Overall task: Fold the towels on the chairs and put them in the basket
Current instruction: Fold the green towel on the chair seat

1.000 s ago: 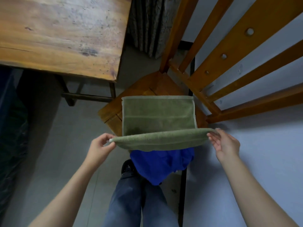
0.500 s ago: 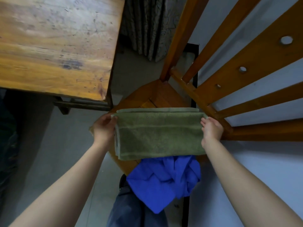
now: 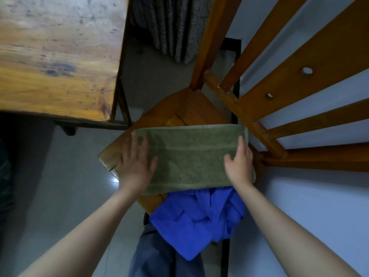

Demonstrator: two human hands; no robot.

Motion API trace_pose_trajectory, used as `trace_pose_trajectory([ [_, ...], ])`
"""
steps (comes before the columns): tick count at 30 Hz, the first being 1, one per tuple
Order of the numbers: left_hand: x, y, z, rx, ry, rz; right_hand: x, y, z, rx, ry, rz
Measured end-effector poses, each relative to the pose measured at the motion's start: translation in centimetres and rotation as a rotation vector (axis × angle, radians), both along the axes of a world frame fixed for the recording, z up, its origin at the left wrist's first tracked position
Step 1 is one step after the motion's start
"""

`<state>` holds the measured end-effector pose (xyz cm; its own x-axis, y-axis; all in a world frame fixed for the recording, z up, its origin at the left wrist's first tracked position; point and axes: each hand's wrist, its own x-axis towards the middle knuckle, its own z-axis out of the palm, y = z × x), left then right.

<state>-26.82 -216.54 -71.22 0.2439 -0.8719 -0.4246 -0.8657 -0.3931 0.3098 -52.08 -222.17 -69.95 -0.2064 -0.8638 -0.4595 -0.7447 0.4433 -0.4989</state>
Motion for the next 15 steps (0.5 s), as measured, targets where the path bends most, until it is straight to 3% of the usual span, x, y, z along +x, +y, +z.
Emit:
trace_pose_trajectory([
  [3,-1.4,3.1,-0.9,0.091,-0.093,-0.34,-0.1,2.6,-0.7,0.013,0.297,0.432],
  [5,-1.5,4.2,-1.9,0.169,-0.104,-0.35,-0.5,3.1,-1.6,0.122,0.361,0.54],
  [11,0.4,4.8,-3.9,0.249,-0.149,-0.264,-2.1,2.7,-4.3,0.281,0.428,0.658],
  [15,0.5,4.8,-4.1,0.287,-0.163,-0.275,-2.0,2.1,-3.8,0.326,0.324,0.617],
])
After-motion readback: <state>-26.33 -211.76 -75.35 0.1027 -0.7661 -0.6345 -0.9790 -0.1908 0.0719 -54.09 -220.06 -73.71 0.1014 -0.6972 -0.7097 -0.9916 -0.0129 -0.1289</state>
